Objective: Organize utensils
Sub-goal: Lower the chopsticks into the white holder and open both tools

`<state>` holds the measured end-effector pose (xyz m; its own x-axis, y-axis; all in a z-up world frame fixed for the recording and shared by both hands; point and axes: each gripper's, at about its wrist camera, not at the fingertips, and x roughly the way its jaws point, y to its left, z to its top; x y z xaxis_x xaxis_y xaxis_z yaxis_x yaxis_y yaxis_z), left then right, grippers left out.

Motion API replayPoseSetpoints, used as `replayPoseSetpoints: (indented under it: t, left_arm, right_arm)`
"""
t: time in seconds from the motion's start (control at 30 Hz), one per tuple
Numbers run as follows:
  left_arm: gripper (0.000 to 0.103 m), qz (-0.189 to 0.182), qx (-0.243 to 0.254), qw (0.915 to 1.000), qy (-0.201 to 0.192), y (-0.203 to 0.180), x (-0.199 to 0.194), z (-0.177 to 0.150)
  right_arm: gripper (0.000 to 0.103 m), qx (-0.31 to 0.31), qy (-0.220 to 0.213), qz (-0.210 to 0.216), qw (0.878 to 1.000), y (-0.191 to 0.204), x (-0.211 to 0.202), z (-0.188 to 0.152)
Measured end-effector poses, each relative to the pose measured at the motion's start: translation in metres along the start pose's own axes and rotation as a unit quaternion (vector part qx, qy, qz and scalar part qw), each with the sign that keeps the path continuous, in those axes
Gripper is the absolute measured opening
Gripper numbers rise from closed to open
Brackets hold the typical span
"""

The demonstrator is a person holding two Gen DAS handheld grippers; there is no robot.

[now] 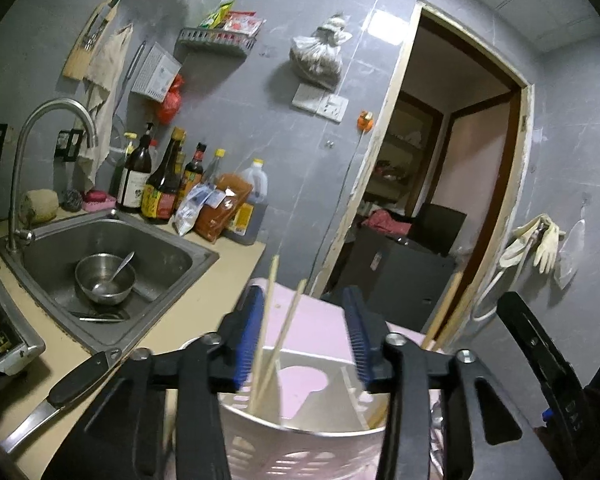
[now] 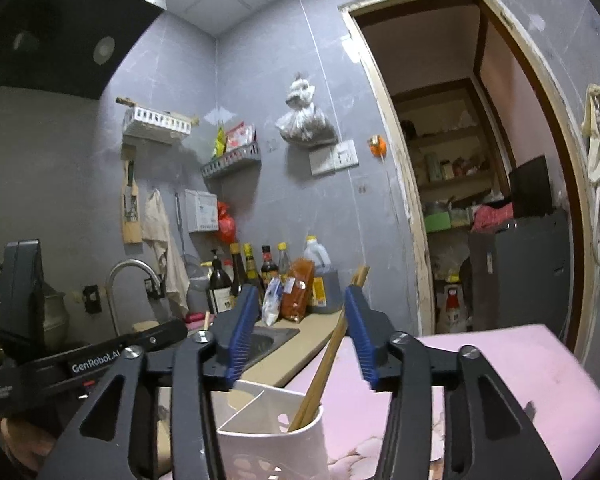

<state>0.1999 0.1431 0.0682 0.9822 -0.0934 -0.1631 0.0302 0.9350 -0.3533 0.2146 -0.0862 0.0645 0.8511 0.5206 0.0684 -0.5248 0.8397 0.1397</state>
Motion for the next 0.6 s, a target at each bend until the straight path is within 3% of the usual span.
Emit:
replayPoseSetpoints:
  t: [0.1,0.2,0.27,0.33,0.4,0.6]
  left_arm:
    - [0.053,-0.013,0.010,0.9997,-0.018,-0.016,-0.011,0.006]
    - [0.068,-0.026,0.021,0.9991,-0.027,-0.034,-0.016,0.008]
    - [0.084,-0.035,0.026,0.9984,-0.035,-0.046,-0.020,0.007]
    - [0.092,-0.043,0.031,0.9977,-0.041,-0.057,-0.023,0.004]
    - [0.095,-0.051,0.039,0.9972,-0.040,-0.069,-0.023,0.001]
    - [0.098,-0.066,0.091,0.9934,-0.022,-0.109,-0.019,-0.020]
  right_arm:
    - [0.068,-0.013,-0.010,-0.011,1.000,-0.006,-0.014,0.010]
    - [0.079,-0.021,-0.013,-0.027,0.999,-0.018,-0.029,0.020]
    - [0.085,-0.027,-0.014,-0.041,0.999,-0.027,-0.040,0.026]
    - [0.092,-0.035,-0.016,-0.053,0.998,-0.035,-0.050,0.031]
    - [0.103,-0.045,-0.016,-0.071,0.996,-0.045,-0.063,0.035]
    - [0.103,-0.081,-0.004,-0.113,0.990,-0.069,-0.091,0.037]
